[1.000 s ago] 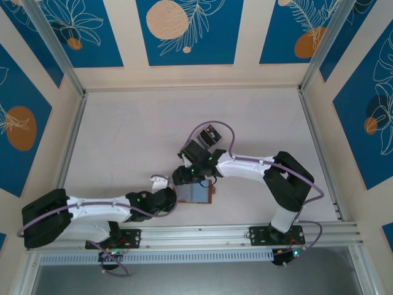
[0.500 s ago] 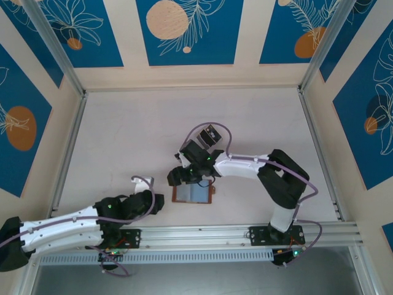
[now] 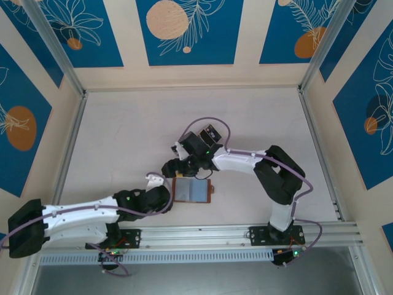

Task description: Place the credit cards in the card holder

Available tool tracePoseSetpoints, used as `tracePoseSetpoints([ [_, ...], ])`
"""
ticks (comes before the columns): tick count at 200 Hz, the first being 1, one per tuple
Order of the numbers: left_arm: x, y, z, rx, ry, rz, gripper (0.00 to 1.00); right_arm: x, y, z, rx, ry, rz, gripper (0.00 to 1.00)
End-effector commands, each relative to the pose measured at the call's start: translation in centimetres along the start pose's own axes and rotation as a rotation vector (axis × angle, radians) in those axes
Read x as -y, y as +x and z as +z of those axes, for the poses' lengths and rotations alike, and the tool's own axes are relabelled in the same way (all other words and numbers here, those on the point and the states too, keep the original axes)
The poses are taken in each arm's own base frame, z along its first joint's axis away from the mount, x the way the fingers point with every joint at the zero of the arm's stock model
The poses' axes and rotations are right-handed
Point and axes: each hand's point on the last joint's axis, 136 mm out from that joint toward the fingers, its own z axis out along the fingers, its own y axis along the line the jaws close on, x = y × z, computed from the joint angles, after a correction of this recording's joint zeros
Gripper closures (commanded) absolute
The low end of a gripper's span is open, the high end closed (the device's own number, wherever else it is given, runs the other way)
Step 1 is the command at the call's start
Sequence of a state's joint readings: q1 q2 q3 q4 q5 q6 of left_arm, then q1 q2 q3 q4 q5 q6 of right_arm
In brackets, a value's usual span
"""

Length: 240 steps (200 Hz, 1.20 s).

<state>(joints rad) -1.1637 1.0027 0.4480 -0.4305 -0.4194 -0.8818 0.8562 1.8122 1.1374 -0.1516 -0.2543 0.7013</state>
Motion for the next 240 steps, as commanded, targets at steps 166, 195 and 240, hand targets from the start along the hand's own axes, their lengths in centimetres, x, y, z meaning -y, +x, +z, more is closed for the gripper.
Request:
tracePoseSetpoints([
  [166,3.2,-1.1,5.2,-0.033,-0.088,0.084,0.42,15.3,-13.2,-18.6,0.358,0.763,0.064,0.6],
  [195,3.1,-0.9,5.3,-0.035,-0.085,0.078,0.43,16.8,-14.5,-17.6,0.323,0.765,0.06,0.61],
  [240,3.0,-0.7,5.4,-0.036,-0.083,0.071,0.44,18.6,-14.9,-15.0,0.257,0.766,0.056,0.55],
])
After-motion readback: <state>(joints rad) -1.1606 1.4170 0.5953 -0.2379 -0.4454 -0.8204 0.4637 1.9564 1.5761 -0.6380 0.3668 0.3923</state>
